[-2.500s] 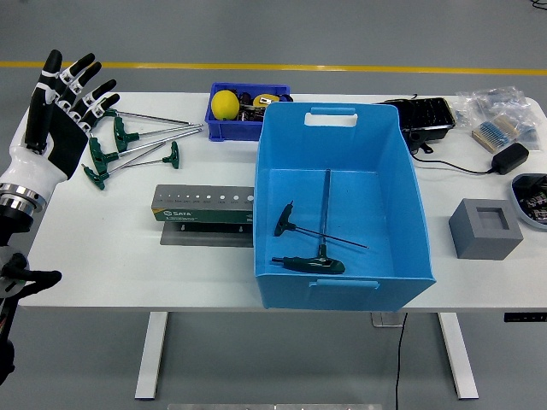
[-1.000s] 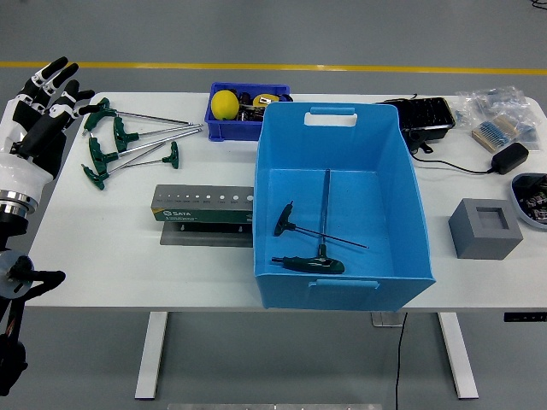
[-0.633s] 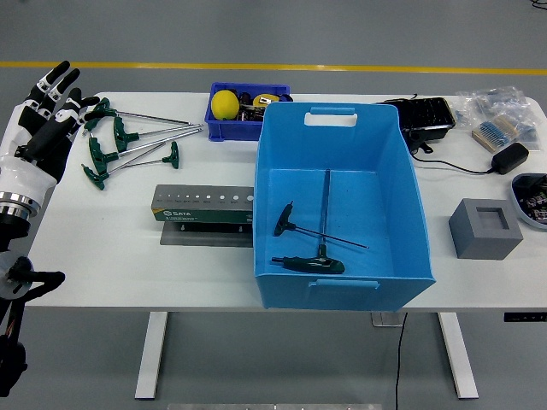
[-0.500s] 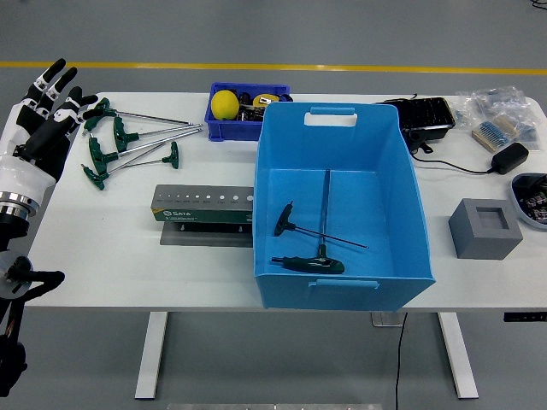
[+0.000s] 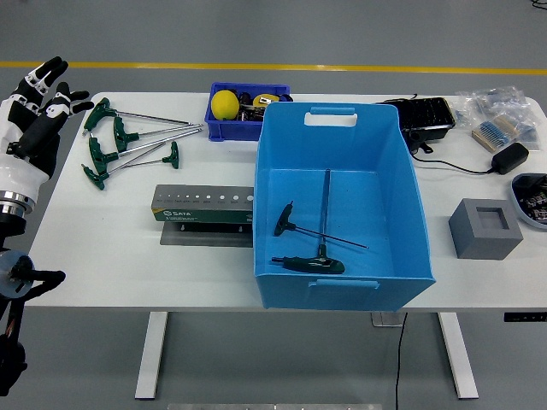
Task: Lift tool from toolbox,place it in box,lift tool from toolbox,place it in box
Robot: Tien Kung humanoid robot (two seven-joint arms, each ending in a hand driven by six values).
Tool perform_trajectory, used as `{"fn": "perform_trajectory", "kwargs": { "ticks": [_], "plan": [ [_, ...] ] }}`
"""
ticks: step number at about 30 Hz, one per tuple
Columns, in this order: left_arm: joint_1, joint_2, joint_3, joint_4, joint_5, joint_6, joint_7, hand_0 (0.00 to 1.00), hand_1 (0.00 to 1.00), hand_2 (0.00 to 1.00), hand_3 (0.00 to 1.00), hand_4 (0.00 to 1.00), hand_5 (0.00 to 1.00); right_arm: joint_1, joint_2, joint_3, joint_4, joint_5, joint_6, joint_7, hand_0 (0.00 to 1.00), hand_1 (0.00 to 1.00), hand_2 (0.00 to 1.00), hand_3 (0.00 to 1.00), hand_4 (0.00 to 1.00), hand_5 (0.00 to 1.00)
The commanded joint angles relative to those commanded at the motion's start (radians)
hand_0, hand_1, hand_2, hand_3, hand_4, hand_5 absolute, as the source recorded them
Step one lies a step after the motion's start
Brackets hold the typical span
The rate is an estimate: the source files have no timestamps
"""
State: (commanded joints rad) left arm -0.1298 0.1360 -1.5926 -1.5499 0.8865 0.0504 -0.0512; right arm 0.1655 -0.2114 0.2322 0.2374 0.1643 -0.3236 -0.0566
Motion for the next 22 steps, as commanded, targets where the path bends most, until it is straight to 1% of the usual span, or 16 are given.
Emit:
{"fn": "perform_trajectory", "kwargs": {
  "ticks": [2,3,8,9,14,15,22],
  "plan": [
    [0.0,0.0,0.002,0.001,0.001,-0.001,0.001,0.474,0.492,0.634,0.518,0.482,0.002,0.0,-0.001,0.001,0.0,-0.003,0.0,-0.001,0.673,0.634,0.712,0.554,0.784,0.721],
    [0.0,-0.001,0.004,0.001,0.0,0.003,-0.002,0.436,0.458,0.522,0.451,0.36,0.002,0.0,-0.001,0.002,0.0,-0.004,-0.001,-0.001,0.673,0.634,0.712,0.555,0.785,0.723],
    [0.0,-0.006,0.008,0.003,-0.009,0.035,-0.028,0.436,0.458,0.522,0.451,0.36,0.002,0.001,-0.003,-0.003,0.0,0.006,-0.001,0.002,0.673,0.634,0.712,0.555,0.785,0.723],
    [0.0,-0.006,0.009,0.003,-0.009,0.037,-0.029,0.406,0.445,0.49,0.432,0.4,0.002,0.001,-0.004,-0.005,0.0,0.009,0.0,0.004,0.673,0.634,0.712,0.555,0.785,0.722],
    [-0.002,-0.005,0.012,0.004,-0.011,0.041,-0.028,0.406,0.445,0.49,0.432,0.4,0.002,0.003,-0.006,-0.008,0.0,0.016,0.0,0.006,0.673,0.634,0.712,0.555,0.785,0.722],
    [-0.002,-0.006,0.012,0.004,-0.012,0.042,-0.028,0.391,0.446,0.484,0.428,0.453,0.002,0.003,-0.006,-0.009,0.0,0.018,0.0,0.007,0.675,0.635,0.712,0.555,0.786,0.721],
    [-0.002,-0.008,0.013,0.007,-0.016,0.04,-0.025,0.391,0.446,0.484,0.428,0.453,0.002,0.003,-0.007,-0.008,-0.001,0.017,-0.001,0.007,0.675,0.635,0.712,0.555,0.786,0.721]
  ]
}}
